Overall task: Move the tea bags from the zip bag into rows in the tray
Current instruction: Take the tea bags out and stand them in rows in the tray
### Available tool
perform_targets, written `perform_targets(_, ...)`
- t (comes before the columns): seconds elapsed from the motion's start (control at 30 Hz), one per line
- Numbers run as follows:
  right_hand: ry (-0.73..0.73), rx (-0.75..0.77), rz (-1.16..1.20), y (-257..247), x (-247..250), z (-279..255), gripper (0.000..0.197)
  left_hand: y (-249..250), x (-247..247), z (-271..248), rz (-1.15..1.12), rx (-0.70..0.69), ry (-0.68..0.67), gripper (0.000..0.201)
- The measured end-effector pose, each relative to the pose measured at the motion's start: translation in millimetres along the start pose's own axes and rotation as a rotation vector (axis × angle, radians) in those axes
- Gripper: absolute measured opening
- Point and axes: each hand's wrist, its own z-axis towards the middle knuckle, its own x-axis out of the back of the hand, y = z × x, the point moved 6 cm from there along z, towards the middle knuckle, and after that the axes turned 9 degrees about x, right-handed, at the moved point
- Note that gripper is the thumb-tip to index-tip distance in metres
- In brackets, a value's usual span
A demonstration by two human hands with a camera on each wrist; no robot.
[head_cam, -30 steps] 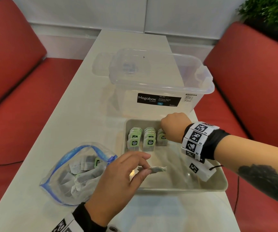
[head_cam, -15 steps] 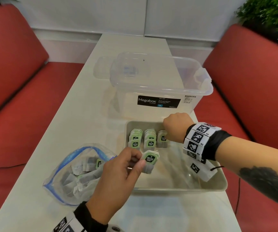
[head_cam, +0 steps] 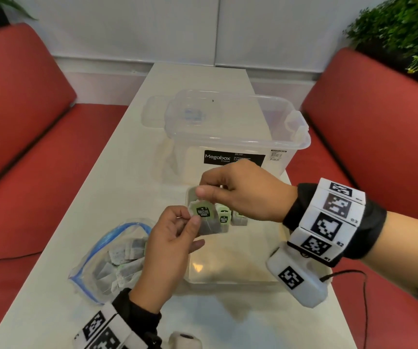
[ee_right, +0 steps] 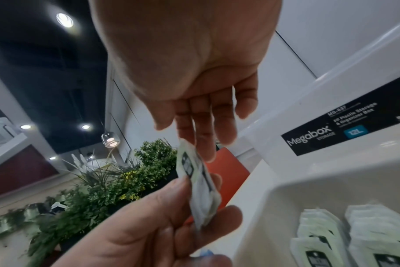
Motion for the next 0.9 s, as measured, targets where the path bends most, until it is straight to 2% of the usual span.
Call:
perform_targets(0.1, -0.017, -0.022, -0.023, -4, 3, -1, 0.019, 6, -5, -4, -0.025, -0.015, -0.033, 0.004)
perform_targets(0.2, -0.028, -0.033, -0.065, -4, 3, -2, 0.01, 13, -12, -10, 0.002, -0.051, -0.076, 0.019)
perform_targets(0.4, 0.028, -0.074, 0.026, -5, 11, -6, 0.022, 18, -12, -13, 0.031, -0.075, -0.027, 0.027)
perform_targets(0.57, 0.068, -0.11, 0.179, -6, 11, -12, 0.02, 18, -11, -11, 0.017, -0.06, -0.017, 0.035)
perform_targets(0.9, 0.094, -0.13, 0.208, -3, 6, -17, 0.024, 20, -11, -14, 0.024, -0.092, 0.006, 0.032)
